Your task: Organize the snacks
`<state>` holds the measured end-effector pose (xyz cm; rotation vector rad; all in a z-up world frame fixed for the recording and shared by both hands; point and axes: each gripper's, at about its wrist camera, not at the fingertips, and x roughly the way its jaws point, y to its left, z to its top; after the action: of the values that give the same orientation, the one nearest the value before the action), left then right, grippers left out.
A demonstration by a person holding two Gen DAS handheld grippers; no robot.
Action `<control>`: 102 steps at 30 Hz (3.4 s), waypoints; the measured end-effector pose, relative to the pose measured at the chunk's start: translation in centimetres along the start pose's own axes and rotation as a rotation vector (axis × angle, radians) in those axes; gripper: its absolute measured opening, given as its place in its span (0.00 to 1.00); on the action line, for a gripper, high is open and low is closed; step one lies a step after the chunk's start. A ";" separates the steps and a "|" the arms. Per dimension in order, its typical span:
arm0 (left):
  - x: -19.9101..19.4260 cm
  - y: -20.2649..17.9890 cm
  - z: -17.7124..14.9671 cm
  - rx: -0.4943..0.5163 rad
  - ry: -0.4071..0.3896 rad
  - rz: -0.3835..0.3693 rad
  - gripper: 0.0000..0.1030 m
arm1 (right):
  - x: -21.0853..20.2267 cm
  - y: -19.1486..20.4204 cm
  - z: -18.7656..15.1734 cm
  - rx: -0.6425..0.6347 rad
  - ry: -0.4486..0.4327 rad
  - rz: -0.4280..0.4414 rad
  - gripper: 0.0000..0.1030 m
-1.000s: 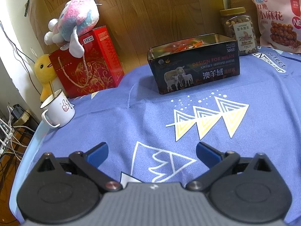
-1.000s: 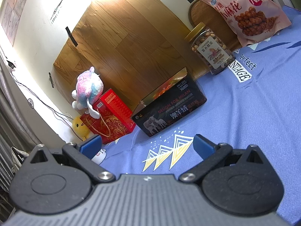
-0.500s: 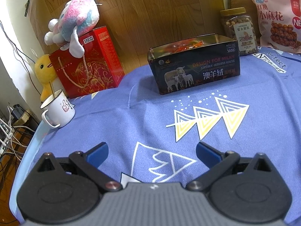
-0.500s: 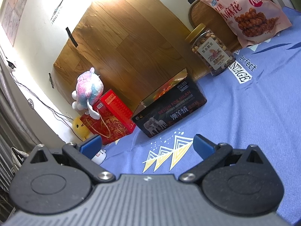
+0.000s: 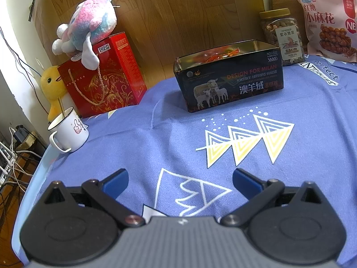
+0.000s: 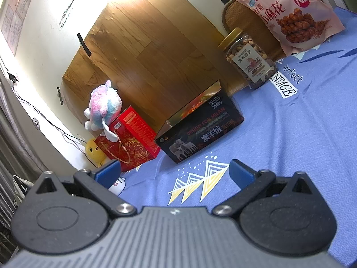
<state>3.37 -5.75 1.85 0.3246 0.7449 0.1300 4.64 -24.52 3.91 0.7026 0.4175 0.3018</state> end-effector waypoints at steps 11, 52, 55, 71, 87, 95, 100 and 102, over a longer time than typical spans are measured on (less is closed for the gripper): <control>-0.2 -0.1 0.0 0.003 -0.002 0.006 1.00 | -0.1 0.0 0.1 -0.002 -0.002 0.001 1.00; -0.6 0.3 0.1 -0.021 -0.026 0.008 1.00 | -0.3 0.3 0.3 -0.039 -0.035 -0.019 1.00; -0.5 0.4 0.1 -0.023 -0.025 0.004 1.00 | -0.3 0.3 0.2 -0.037 -0.034 -0.021 1.00; -0.7 0.3 0.1 -0.026 -0.027 0.007 1.00 | -0.2 0.2 -0.1 -0.041 -0.040 -0.023 1.00; -0.7 0.2 0.0 -0.024 -0.025 0.008 1.00 | -0.4 0.1 -0.2 -0.039 -0.040 -0.023 1.00; -0.7 0.2 -0.1 -0.023 -0.023 0.011 1.00 | -0.4 0.0 -0.2 -0.038 -0.039 -0.023 1.00; -0.7 0.3 -0.1 -0.022 -0.021 0.020 1.00 | -0.5 0.0 -0.3 -0.037 -0.039 -0.024 1.00; -0.6 0.3 0.0 -0.024 -0.021 0.024 1.00 | -0.5 0.0 -0.3 -0.037 -0.039 -0.023 1.00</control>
<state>2.90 -5.58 2.36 0.3115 0.7181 0.1584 4.08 -24.54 3.83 0.6662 0.3823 0.2730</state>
